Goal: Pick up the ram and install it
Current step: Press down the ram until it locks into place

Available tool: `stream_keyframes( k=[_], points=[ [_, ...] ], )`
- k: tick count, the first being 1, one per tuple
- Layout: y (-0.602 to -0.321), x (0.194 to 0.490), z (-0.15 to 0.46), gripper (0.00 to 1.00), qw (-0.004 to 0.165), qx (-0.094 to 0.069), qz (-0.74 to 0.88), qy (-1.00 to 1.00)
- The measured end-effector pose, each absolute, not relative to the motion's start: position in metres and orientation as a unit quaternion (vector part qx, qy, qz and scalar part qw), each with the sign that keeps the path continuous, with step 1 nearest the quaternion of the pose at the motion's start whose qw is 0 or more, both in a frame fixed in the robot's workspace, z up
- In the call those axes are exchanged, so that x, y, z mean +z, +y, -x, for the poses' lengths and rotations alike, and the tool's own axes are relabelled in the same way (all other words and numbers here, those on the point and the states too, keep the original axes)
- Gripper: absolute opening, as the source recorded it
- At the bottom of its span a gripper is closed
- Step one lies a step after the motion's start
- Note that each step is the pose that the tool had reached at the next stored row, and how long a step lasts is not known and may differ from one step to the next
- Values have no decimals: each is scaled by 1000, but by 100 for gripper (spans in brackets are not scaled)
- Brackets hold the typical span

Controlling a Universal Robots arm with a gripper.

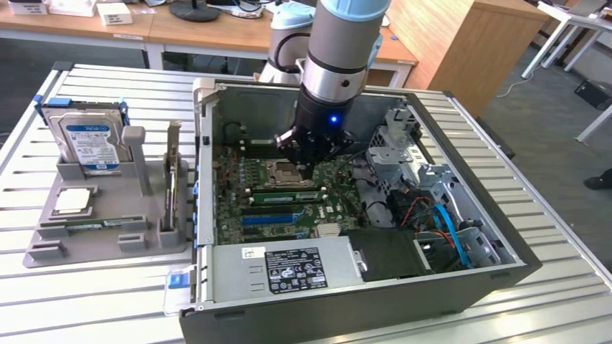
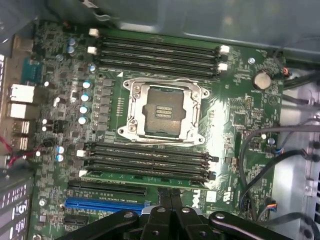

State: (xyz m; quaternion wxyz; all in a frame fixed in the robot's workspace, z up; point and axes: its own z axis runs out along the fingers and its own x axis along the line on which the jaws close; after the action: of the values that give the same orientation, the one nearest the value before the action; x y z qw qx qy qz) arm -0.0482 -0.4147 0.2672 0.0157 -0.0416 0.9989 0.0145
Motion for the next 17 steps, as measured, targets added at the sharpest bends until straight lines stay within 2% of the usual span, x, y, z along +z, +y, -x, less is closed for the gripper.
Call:
stream_keyframes(
  k=[8, 17],
  points=[
    [-415, 267, 48, 11, 14, 15, 41, 999],
    [-415, 267, 43, 11, -1, 15, 41, 999]
  ],
)
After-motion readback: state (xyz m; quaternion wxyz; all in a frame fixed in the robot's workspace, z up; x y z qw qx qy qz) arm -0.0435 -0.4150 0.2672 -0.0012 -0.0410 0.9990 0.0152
